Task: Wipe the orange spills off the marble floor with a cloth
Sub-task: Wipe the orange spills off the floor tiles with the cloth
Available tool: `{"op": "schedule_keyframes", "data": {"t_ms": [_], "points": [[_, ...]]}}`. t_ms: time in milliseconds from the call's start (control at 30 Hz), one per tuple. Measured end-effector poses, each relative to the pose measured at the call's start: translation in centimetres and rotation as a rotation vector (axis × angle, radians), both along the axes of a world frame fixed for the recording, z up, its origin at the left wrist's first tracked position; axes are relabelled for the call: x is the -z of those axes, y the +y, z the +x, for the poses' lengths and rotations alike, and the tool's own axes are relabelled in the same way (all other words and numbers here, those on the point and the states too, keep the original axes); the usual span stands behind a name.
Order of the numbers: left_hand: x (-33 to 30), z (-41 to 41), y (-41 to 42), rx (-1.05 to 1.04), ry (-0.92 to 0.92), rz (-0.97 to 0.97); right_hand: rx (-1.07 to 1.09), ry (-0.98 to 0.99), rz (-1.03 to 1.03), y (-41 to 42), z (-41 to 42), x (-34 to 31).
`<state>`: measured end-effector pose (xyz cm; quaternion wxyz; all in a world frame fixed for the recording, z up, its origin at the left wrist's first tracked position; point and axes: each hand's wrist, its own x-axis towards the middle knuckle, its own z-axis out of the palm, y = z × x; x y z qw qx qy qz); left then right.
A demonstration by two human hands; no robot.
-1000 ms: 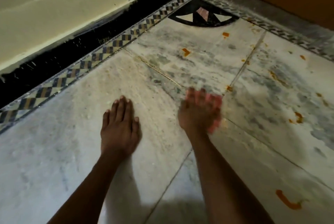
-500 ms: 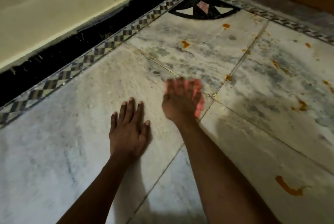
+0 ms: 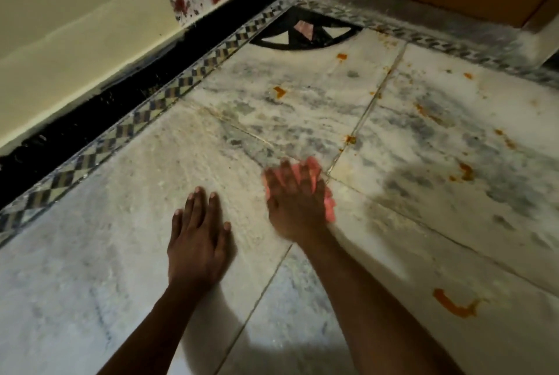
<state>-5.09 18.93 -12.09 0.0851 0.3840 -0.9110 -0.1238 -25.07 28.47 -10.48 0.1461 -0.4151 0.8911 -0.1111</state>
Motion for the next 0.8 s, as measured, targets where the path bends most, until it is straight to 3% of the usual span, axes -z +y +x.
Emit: {"op": "schedule_keyframes", "data": {"t_ms": [100,200,300,400,467,533,633,733,800], "points": [[-0.3,0.1,0.4,0.002,0.010,0.013,-0.176,0.100,-0.060,9.1,4.6,0.4],[0.1,0.0,0.1,0.009,0.026,0.016,0.151,0.167,-0.010,12.0,1.9,0.5],[0.9,0.2,0.2,0.041,0.013,-0.006,0.419,-0.019,0.037,5.9,-2.0,-0.5],[0.6,0.4,0.7,0.136,-0.006,0.004,0.193,-0.025,0.022,3.6,-0.4,-1.0],[0.1,0.1,2.2,0.159,0.000,0.030,-0.033,0.031,-0.014,7.7,3.5,-0.3],[-0.1,-0.5,5.0,0.230,0.012,0.074,-0.100,0.080,-0.057,14.5,6.5,0.2],[0.1,-2.1,10.0,0.354,0.079,0.114,0.118,0.165,-0.018,20.8,3.4,1.1],[0.4,-3.9,14.5,0.394,0.047,0.092,0.361,0.088,0.045,18.5,-1.7,0.7],[0.7,-4.8,16.5,0.356,0.024,0.054,0.345,0.074,0.045,16.5,-2.1,0.7]]}}
